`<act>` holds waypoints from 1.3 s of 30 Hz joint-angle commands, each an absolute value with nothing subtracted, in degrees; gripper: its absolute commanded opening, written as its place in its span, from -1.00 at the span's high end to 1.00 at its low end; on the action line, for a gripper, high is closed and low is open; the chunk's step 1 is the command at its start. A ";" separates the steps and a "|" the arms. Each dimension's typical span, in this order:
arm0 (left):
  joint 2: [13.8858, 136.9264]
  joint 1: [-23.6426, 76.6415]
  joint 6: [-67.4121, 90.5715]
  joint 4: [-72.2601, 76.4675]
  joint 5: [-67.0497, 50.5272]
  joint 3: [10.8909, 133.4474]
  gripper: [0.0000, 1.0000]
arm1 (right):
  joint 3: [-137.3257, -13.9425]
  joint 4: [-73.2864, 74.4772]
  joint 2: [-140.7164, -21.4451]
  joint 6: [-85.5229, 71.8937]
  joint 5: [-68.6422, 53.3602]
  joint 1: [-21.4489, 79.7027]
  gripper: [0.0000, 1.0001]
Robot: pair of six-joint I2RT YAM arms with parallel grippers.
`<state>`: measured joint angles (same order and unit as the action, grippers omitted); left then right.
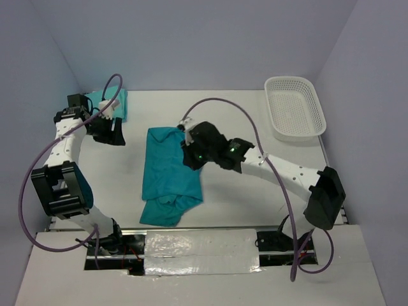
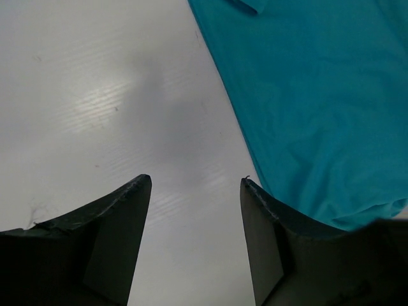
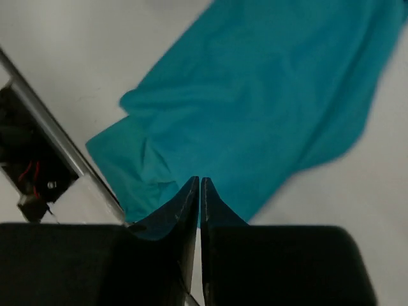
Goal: Fold and stack the t-shirts
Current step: Move the tshirt to the center of the board, then flatten out the tshirt
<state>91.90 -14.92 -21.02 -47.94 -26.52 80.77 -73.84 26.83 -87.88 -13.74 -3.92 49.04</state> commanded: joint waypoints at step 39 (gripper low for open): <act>82.87 -15.21 -27.78 -51.33 -32.70 82.09 -0.37 | -107.37 44.02 -105.65 -3.25 -28.03 34.47 0.14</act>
<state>80.82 -15.55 -29.23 -52.18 -29.95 79.44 -102.00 34.94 -88.47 -5.54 -23.16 38.39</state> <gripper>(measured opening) 0.684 0.343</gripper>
